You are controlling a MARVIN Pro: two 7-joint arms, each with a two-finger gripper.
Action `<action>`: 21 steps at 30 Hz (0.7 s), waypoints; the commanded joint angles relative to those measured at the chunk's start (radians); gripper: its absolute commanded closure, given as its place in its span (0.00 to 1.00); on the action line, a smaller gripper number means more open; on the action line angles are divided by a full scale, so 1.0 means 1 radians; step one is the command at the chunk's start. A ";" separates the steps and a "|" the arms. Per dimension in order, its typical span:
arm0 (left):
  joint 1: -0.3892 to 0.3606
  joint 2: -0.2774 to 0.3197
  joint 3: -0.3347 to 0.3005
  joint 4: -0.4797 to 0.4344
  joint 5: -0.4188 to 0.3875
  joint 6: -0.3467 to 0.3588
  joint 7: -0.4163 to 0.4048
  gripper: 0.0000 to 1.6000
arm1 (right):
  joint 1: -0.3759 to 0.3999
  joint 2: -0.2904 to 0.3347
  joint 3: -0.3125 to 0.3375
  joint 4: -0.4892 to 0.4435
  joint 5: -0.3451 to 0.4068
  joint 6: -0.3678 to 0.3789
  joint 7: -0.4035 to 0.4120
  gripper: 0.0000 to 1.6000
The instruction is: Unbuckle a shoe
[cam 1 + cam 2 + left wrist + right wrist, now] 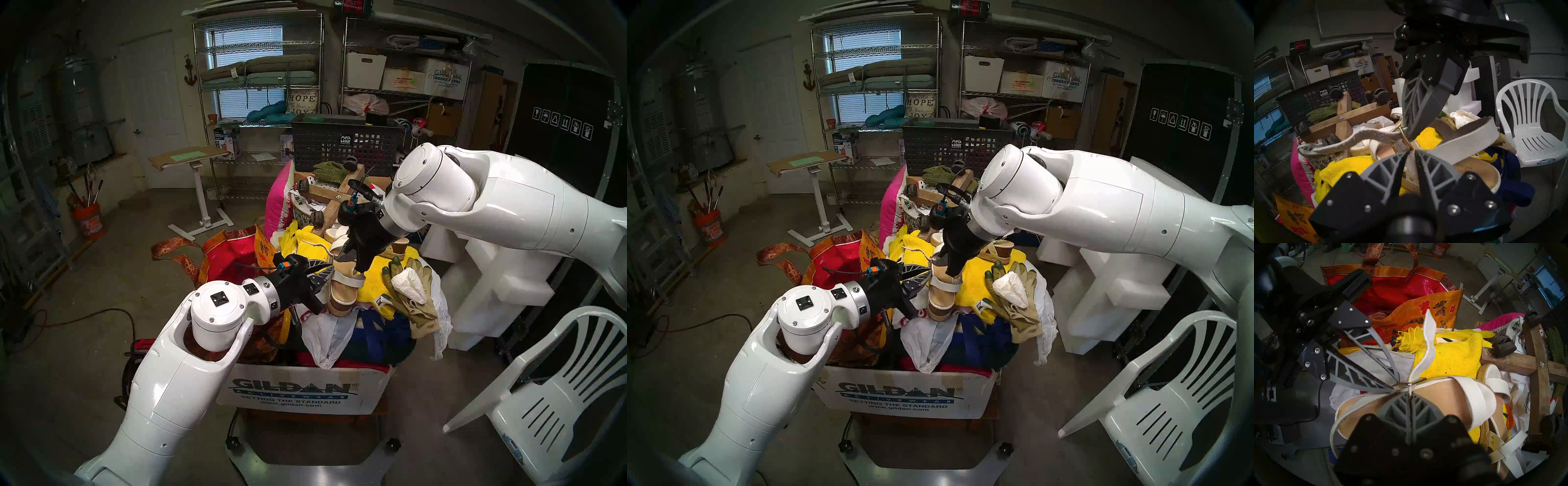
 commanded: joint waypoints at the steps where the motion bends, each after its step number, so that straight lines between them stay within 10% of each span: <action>1: 0.018 -0.007 -0.005 -0.038 0.011 -0.031 0.028 0.56 | 0.020 -0.003 0.017 -0.002 0.004 0.006 -0.002 1.00; 21: -0.010 -0.052 0.020 0.040 0.079 -0.085 0.097 0.57 | 0.025 -0.011 0.021 -0.022 0.015 0.013 -0.005 1.00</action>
